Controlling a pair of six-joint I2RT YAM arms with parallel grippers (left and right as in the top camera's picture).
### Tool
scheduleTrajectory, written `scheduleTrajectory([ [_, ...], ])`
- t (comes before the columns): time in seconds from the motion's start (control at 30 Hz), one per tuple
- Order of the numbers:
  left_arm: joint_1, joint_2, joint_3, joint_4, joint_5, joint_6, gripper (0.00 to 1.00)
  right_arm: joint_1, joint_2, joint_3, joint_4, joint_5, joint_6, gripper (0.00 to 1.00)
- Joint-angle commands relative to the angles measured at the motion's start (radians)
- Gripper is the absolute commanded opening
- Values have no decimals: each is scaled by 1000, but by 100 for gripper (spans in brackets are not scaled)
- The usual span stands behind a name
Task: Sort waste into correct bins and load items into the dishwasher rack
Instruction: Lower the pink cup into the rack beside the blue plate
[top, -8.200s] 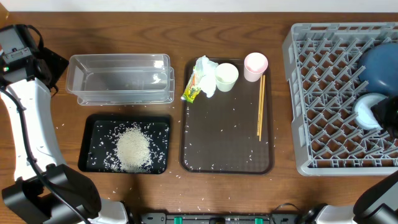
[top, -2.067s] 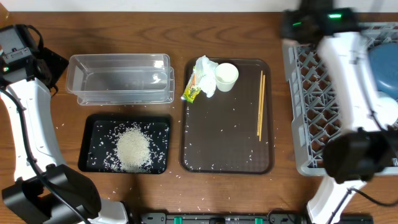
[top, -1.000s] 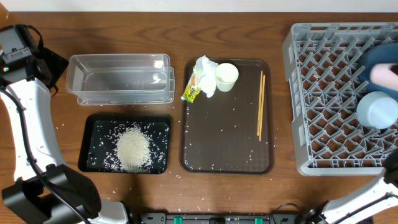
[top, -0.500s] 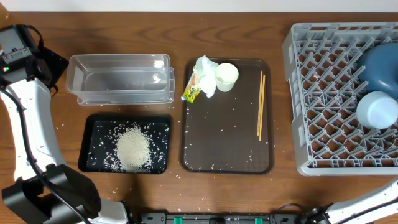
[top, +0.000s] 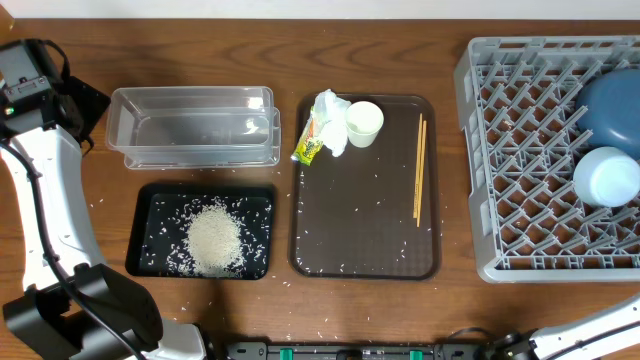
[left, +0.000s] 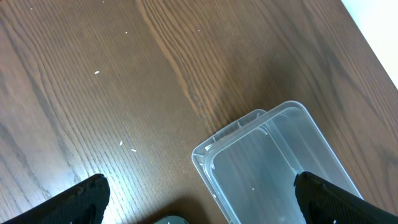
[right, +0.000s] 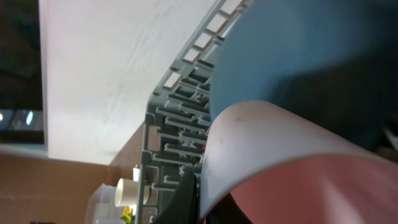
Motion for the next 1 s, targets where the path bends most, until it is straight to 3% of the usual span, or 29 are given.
scheduleTrajectory([
  [0.0, 1, -13, 0, -3, -5, -5, 98, -25, 21, 6, -6, -45, 0, 5],
  [0.3, 1, -13, 0, -3, -5, -5, 98, -11, 21, 2, 3, -51, -37, 7],
  [0.6, 1, -13, 0, -3, -5, -5, 98, 25, 21, 2, 44, -220, -37, 6],
  [0.87, 1, -13, 0, -3, -5, -5, 98, 45, 21, -6, 58, 66, -13, 7],
  [0.97, 1, -13, 0, -3, -5, -5, 98, 51, 21, -8, 56, 127, 17, 13],
])
